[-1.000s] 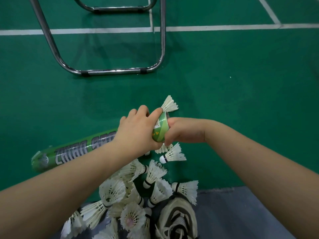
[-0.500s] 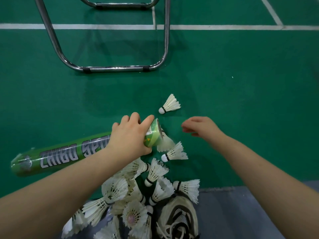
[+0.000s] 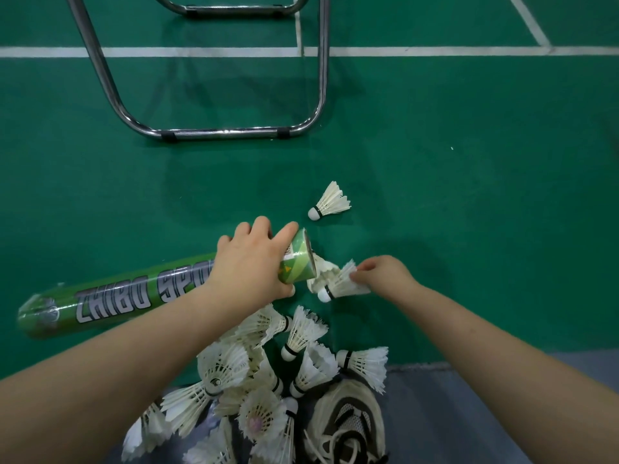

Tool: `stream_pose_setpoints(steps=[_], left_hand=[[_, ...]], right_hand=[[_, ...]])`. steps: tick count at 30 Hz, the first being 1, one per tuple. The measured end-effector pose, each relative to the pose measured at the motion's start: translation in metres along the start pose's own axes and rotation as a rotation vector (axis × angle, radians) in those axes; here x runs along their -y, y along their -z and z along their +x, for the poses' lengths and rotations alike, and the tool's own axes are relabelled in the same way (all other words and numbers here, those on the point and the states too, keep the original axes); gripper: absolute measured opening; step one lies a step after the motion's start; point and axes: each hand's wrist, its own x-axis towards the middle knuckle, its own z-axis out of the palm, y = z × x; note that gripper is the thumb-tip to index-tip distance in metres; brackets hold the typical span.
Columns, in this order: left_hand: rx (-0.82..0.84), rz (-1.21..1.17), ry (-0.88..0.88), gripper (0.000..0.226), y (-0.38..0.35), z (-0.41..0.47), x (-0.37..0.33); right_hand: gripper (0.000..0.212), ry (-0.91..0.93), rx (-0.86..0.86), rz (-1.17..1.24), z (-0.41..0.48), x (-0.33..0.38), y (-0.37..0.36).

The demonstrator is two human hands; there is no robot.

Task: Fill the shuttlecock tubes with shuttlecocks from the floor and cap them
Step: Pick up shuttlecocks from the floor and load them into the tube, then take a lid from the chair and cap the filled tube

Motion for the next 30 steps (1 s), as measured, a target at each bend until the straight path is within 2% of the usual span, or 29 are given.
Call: stream_pose_setpoints(steps=[4, 6, 10, 14, 17, 20, 23, 25, 27, 30], left_hand=[[-0.005, 0.001, 0.017, 0.092, 0.003, 0.001, 0.003], [-0.017, -0.006, 0.024, 0.091, 0.005, 0.001, 0.004], [-0.040, -0.017, 0.026, 0.091, 0.008, 0.001, 0.004], [-0.059, -0.071, 0.031, 0.090, 0.015, 0.001, 0.002], [-0.090, -0.138, 0.035, 0.088, 0.023, 0.003, 0.002], [-0.121, -0.197, 0.035, 0.089, 0.033, 0.004, 0.007], [-0.137, -0.194, 0.007, 0.090, 0.042, 0.002, 0.015], [-0.142, -0.189, -0.002, 0.090, 0.048, 0.001, 0.021], [-0.146, -0.202, 0.002, 0.091, 0.054, -0.001, 0.026], [-0.169, -0.263, -0.004, 0.092, 0.067, -0.003, 0.034]], right_hand=[[0.009, 0.147, -0.193, 0.306, -0.006, 0.009, 0.032], [0.025, 0.285, -0.249, 0.453, -0.014, 0.015, 0.042], [0.030, 0.492, -0.273, 0.540, -0.030, 0.033, 0.043], [0.027, 0.569, -0.262, 0.475, -0.044, 0.055, 0.032], [0.024, 0.611, -0.120, 0.396, -0.052, 0.074, 0.025], [0.021, 0.594, 0.135, 0.407, -0.058, 0.093, 0.024], [0.053, 0.596, 0.365, 0.372, -0.058, 0.106, 0.033], [0.058, 0.599, 0.424, 0.257, -0.056, 0.116, 0.035], [0.052, 0.593, 0.450, 0.168, -0.055, 0.128, 0.037], [0.018, 0.569, 0.464, 0.012, -0.061, 0.158, 0.041]])
